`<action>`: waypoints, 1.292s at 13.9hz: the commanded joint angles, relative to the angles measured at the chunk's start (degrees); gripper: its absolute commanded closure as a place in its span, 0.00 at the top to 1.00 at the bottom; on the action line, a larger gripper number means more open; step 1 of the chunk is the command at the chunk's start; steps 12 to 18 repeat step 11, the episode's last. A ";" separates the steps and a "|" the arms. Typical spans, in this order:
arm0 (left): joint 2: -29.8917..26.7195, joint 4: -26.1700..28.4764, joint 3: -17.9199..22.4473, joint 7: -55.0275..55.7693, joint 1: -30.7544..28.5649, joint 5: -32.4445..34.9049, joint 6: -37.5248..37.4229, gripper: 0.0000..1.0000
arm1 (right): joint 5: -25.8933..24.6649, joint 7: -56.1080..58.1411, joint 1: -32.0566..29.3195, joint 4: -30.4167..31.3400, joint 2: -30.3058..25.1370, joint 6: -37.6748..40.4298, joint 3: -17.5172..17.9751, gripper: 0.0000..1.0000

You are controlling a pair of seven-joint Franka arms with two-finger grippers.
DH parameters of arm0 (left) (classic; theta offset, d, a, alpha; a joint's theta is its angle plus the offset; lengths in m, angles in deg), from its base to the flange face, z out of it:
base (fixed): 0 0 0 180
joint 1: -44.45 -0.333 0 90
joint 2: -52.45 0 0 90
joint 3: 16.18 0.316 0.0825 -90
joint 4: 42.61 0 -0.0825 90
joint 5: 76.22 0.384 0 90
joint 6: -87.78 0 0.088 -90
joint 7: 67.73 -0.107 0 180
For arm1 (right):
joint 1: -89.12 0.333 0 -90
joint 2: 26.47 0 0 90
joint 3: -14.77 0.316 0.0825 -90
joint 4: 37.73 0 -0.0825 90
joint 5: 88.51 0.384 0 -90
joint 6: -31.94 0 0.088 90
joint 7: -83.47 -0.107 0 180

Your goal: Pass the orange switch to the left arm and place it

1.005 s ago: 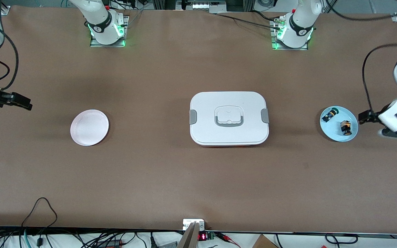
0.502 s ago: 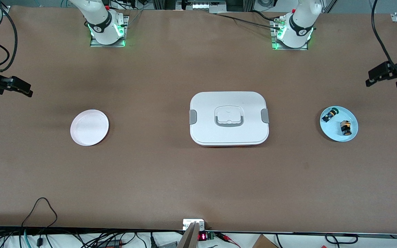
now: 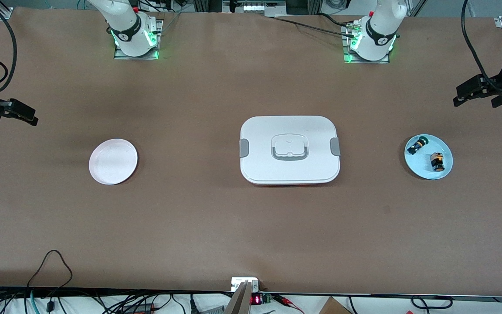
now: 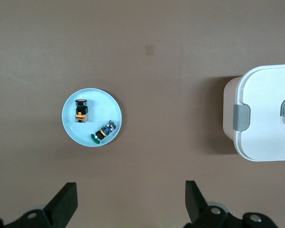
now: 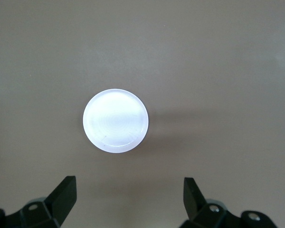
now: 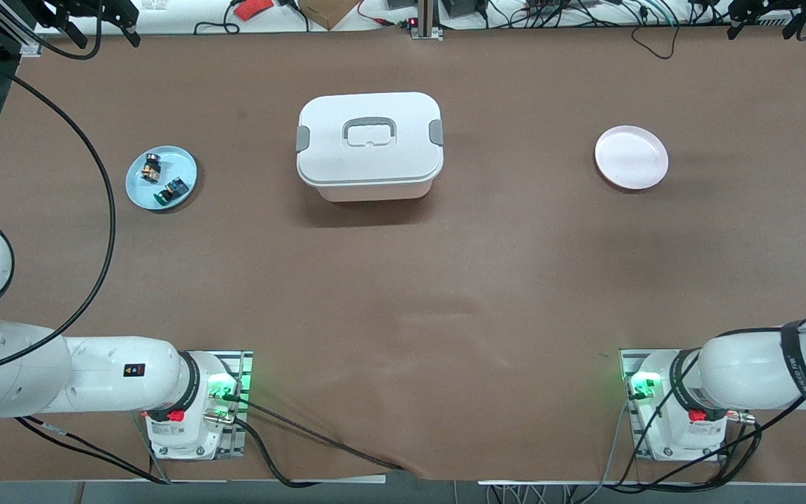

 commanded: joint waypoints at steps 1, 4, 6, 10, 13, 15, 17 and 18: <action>0.62 -1.49 -0.52 0.02 -0.59 -0.16 -1.24 1.00 | 1.61 0.43 -0.17 -1.59 0.43 1.26 0.21 1.00; 0.63 -1.58 -0.52 0.37 -0.68 -0.69 -1.15 1.00 | 3.64 0.78 -0.26 -2.29 0.52 1.43 0.13 1.00; 0.63 -1.58 -0.52 0.46 -0.68 -0.87 -1.15 1.00 | 3.12 3.23 0.09 -2.38 0.52 1.43 0.30 1.00; 0.63 -1.66 -0.52 0.46 -0.68 -0.96 -1.15 1.00 | 3.03 4.03 0.09 -2.38 0.43 1.70 0.30 1.00; 0.63 -1.66 -0.52 0.55 -0.68 -0.87 -1.15 1.00 | 3.03 4.12 0.09 -2.38 0.43 1.70 0.30 1.00; 0.63 -1.66 -0.52 0.55 -0.68 -0.87 -1.15 1.00 | 3.03 4.12 0.09 -2.38 0.43 1.70 0.30 1.00; 0.63 -1.66 -0.52 0.55 -0.68 -0.87 -1.15 1.00 | 3.03 4.12 0.09 -2.38 0.43 1.70 0.30 1.00; 0.63 -1.66 -0.52 0.55 -0.68 -0.87 -1.15 1.00 | 3.03 4.12 0.09 -2.38 0.43 1.70 0.30 1.00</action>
